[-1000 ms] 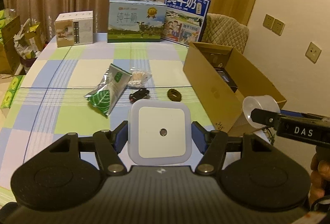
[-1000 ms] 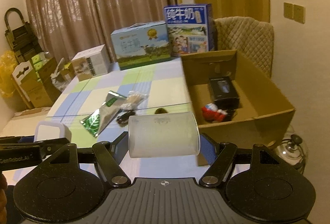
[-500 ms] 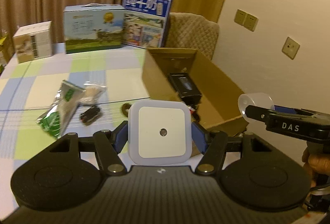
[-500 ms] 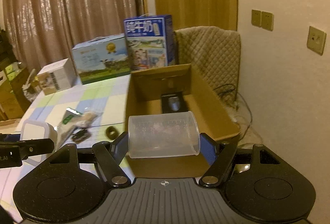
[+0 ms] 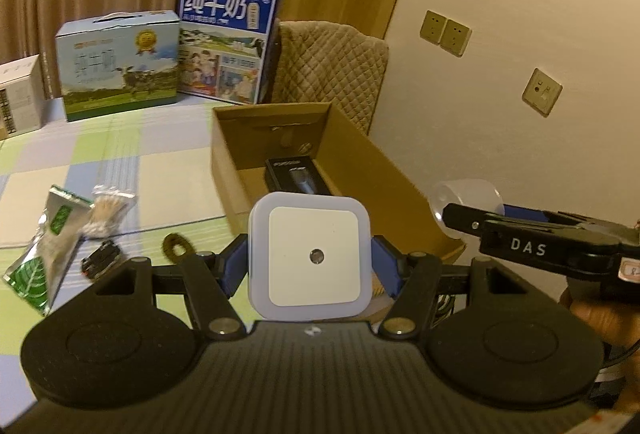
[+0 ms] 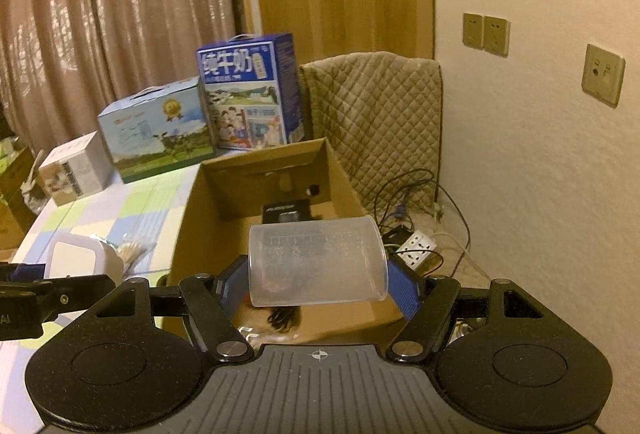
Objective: Organize objects
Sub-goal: 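Open the left tool to drop the night light while the right tool releases the cup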
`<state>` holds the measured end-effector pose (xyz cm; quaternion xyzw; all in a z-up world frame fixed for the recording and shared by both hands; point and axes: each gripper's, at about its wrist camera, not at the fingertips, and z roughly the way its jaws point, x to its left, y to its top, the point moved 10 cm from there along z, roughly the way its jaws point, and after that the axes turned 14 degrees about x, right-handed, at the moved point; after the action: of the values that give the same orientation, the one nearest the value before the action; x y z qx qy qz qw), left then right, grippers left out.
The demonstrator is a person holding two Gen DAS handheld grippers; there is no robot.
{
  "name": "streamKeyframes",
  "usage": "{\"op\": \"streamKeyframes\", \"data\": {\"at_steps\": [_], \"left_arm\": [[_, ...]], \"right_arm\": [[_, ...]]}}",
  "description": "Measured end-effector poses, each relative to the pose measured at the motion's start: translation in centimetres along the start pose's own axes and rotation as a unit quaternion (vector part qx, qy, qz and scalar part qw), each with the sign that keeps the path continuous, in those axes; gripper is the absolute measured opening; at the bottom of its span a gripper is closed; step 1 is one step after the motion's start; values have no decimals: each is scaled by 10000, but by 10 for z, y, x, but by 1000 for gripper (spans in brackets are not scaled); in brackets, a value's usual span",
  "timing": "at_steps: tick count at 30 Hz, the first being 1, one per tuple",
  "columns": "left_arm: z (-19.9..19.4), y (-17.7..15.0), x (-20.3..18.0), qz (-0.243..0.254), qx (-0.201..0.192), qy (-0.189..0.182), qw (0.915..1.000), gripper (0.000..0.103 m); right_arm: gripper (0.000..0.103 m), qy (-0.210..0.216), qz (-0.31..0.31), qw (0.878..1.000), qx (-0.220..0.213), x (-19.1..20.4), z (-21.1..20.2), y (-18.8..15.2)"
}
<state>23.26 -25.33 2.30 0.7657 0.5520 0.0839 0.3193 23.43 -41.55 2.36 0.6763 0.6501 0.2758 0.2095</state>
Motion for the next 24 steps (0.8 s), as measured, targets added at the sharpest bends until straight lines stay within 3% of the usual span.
{"op": "streamKeyframes", "data": {"at_steps": [13,14,15,16,24], "left_arm": [[43,33,-22,126,83,-112,9998,60],[45,36,-22,108,58,-123,9998,63],[46,39,-21,57,19,-150,9999,80],[47,42,-19,-23,-23,-139,9999,86],[33,39,10,-220,-138,103,9996,86]], "right_arm": [[69,-72,150,9998,113,-23,23,11],[69,-74,158,9998,116,-23,23,11],[69,-77,167,9998,115,-24,23,10],[69,-76,180,9997,113,-24,23,10],[69,31,227,9997,93,-20,19,8]]}}
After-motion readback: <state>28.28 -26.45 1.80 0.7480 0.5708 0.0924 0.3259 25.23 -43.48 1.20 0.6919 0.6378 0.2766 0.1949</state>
